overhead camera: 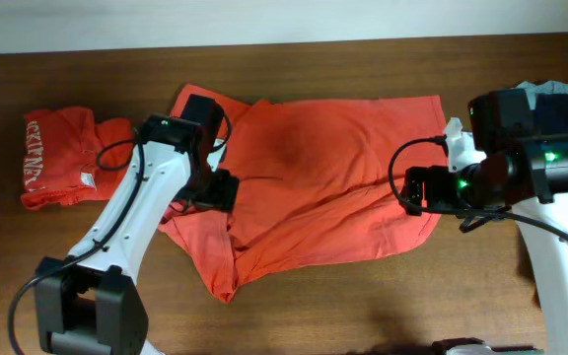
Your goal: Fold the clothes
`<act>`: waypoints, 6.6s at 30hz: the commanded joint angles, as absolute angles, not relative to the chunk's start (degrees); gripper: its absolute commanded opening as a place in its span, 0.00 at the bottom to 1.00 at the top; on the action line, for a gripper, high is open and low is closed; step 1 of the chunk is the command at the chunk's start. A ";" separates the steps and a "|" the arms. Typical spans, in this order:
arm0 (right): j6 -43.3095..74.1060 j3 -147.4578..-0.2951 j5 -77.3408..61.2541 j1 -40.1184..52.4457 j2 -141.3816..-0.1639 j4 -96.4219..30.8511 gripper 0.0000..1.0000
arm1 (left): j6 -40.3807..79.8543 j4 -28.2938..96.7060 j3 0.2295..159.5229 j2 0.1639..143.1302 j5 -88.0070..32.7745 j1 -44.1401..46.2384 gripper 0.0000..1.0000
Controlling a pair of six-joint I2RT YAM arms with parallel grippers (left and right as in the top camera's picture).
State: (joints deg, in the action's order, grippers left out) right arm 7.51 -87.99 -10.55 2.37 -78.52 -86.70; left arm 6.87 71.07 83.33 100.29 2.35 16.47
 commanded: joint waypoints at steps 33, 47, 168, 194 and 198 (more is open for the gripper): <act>3.51 -88.07 -10.98 2.17 -77.62 -85.43 0.99 | 37.19 83.57 79.31 104.33 19.31 18.35 0.01; 3.20 -88.07 -10.96 2.17 -77.62 -84.75 0.99 | 40.75 95.96 77.23 90.61 13.54 18.39 0.01; 34.30 -45.41 -4.84 -12.73 -88.25 -41.60 0.44 | 35.09 69.38 73.21 89.97 13.15 21.61 0.92; 27.20 -41.15 -11.99 -7.68 -89.86 -29.50 0.11 | 35.09 68.12 73.21 89.97 13.15 21.61 0.92; 27.20 -41.15 -11.75 -7.11 -89.84 -29.87 0.04 | 35.07 68.10 73.21 89.97 13.15 21.61 0.92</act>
State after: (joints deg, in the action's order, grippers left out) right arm 27.29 -41.65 -11.53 -7.66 -89.34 -29.65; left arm 35.77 68.12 73.60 91.15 12.32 21.58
